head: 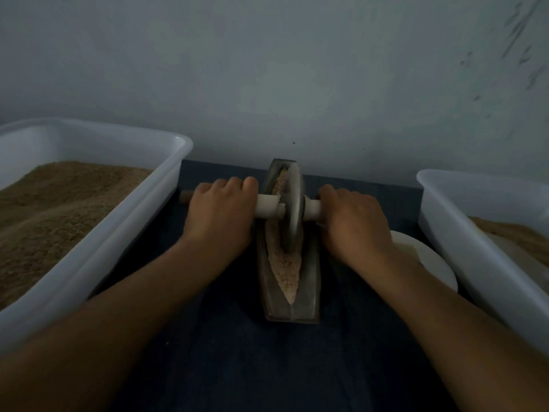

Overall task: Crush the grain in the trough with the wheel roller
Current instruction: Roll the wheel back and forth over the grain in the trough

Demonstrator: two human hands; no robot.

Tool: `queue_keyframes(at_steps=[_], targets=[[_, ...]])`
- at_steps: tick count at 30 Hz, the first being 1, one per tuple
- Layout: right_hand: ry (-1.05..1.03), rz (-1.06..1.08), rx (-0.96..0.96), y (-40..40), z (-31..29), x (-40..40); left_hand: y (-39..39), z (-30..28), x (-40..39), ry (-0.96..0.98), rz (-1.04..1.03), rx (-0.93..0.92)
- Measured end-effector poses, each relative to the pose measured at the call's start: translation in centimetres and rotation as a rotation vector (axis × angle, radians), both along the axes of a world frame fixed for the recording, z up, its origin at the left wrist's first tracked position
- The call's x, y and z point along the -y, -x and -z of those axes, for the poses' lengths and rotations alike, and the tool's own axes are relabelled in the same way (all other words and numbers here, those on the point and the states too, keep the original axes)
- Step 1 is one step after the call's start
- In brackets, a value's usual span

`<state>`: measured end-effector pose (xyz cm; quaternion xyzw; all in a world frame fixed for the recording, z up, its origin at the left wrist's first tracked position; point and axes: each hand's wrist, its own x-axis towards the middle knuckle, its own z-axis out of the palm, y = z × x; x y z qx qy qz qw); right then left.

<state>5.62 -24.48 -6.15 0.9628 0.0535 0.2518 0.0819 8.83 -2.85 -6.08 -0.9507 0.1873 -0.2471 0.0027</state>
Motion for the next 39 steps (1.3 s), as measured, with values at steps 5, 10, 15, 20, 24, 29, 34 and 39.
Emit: queue_keyframes(at_steps=[5, 10, 15, 20, 24, 29, 34, 39], targets=[[-0.054, 0.041, -0.033, -4.3, -0.6, 0.3, -5.0, -1.4, 1.5, -0.005, -0.052, -0.053], [-0.039, 0.038, -0.048, -6.5, -1.7, 0.3, -6.8, -1.2, 1.7, 0.034, -0.081, -0.068], [0.016, 0.064, -0.005, -5.1, -1.2, -0.1, -5.2, -0.4, 1.0, 0.018, -0.100, -0.086], [0.009, 0.001, -0.016, -1.1, -0.5, -0.1, -1.5, -0.3, 0.5, -0.034, -0.064, -0.025], [-0.026, -0.083, 0.008, 2.8, 0.0, -0.3, 2.3, 0.0, -0.6, -0.028, -0.008, 0.035], [-0.023, -0.128, 0.019, 6.8, -0.5, -0.9, 6.1, -0.9, -2.0, 0.072, 0.074, -0.006], [-0.046, -0.145, 0.065, 8.0, -0.6, -0.9, 7.2, -1.0, -2.5, 0.096, 0.089, 0.016], [-0.034, -0.106, 0.061, 5.3, 0.7, -0.5, 4.9, 0.2, -1.5, 0.009, 0.090, 0.060]])
